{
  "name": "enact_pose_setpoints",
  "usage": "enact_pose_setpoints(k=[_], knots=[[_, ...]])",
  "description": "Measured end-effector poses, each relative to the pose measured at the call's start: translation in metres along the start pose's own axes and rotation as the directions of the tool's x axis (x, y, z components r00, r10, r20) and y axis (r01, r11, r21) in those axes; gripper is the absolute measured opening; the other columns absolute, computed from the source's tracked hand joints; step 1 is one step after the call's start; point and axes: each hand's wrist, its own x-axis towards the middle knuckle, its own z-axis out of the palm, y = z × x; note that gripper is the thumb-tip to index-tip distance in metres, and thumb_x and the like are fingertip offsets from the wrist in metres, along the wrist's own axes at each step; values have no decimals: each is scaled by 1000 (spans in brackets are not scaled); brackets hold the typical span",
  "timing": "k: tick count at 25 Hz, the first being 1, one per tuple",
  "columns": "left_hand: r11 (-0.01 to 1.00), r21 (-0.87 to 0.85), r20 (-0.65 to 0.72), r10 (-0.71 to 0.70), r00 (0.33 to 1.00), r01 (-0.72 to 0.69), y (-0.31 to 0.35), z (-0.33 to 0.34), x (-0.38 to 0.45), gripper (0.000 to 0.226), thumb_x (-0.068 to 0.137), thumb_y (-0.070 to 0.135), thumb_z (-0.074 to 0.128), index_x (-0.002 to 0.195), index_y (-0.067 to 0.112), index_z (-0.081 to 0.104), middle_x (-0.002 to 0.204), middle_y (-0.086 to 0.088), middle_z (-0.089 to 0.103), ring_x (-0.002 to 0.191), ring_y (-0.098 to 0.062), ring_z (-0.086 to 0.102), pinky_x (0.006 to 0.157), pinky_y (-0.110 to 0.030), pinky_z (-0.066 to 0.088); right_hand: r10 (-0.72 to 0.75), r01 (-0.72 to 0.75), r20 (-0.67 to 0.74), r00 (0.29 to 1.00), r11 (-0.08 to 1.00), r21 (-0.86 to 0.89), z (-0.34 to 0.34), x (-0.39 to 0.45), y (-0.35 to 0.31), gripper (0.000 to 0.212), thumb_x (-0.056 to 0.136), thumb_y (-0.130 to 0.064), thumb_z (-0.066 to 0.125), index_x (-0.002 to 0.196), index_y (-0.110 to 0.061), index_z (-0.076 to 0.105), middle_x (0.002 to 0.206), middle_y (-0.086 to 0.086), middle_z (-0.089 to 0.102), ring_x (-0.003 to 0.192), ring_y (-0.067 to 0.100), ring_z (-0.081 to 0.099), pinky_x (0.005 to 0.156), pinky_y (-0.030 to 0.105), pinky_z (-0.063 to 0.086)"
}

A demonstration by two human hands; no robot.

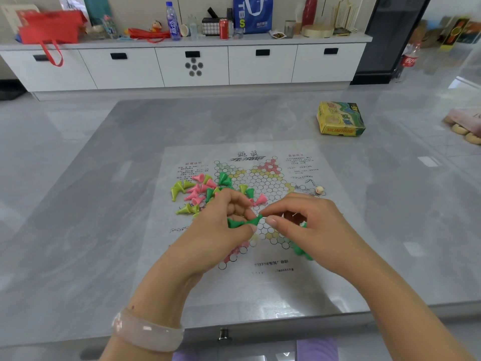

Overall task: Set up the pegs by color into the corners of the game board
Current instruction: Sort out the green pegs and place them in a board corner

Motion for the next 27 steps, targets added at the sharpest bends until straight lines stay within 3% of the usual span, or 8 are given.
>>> enact_pose_setpoints(k=[4, 8, 12, 15, 18, 21, 24, 27], knots=[[1000, -18, 19, 10, 1000, -10, 0, 1, 1, 26, 81, 3, 62, 93, 23, 51, 90, 6, 62, 82, -8, 59, 69, -21, 50, -1, 2, -18, 1000, 999, 49, 1, 1, 3, 13, 79, -21, 66, 81, -34, 69, 68, -27, 59, 68, 2, 53, 64, 10, 42], [1000, -8, 30, 7, 1000, -6, 1, 3, 1, 24, 80, 4, 63, 90, 23, 52, 91, 4, 62, 86, -12, 61, 77, -31, 52, -10, 11, -12, 1000, 998, 60, 4, 2, 3, 10, 79, -18, 67, 84, -24, 73, 69, -15, 61, 69, 7, 53, 63, 13, 42], [1000, 11, 14, 12, 1000, -12, 2, 1, 0, 19, 84, 15, 61, 96, 26, 53, 97, 9, 60, 90, -7, 59, 72, -21, 51, 22, -18, -43, 999, 997, 78, 1, 3, 1, 9, 79, -18, 66, 80, -24, 72, 72, -9, 64, 70, 11, 54, 64, 18, 44], [975, 221, -139, 32, 990, -1, 1, -13, 4, 16, 89, 25, 54, 105, 28, 53, 104, 12, 56, 93, -6, 55, 73, -16, 43, 105, -83, -132, 986, 983, 165, -5, 3, 1, 13, 81, -19, 64, 75, -29, 70, 74, -9, 67, 72, 11, 57, 64, 18, 47], [794, 606, -221, 107, 969, 51, -1, -26, 24, 34, 88, 25, 51, 122, 24, 49, 119, -1, 50, 98, -18, 52, 81, -24, 40, 182, -137, -207, 961, 967, 213, -8, 6, 2, 18, 82, -19, 63, 71, -33, 67, 77, -8, 68, 73, 12, 58, 66, 21, 48], [512, 858, -111, 119, 987, 35, 2, -26, 59, 48, 90, 31, 47, 136, 25, 36, 129, -8, 46, 117, -25, 44, 94, -34, 39, 208, -157, -206, 956, 959, 238, -9, 6, -2, 16, 83, -19, 62, 73, -30, 67, 77, -6, 68, 73, 10, 58, 65, 17, 47], [251, 968, 10, 57, 998, -24, 4, -25, 93, 48, 91, 38, 44, 136, 23, 35, 127, -9, 50, 117, -27, 44, 97, -39, 40, 207, -151, -223, 953, 958, 244, -12, 3, -3, 15, 84, -20, 61, 73, -29, 68, 76, -4, 68, 71, 11, 57, 63, 17, 46], [147, 987, 71, -78, 994, -59, 1, -27, 111, 37, 92, 37, 45, 121, 15, 46, 102, -6, 60, 92, -23, 56, 86, -36, 51, 238, -173, -244, 940, 950, 262, -16, 4, -1, 13, 84, -22, 61, 75, -29, 68, 77, -2, 68, 70, 13, 57, 62, 18, 47]])
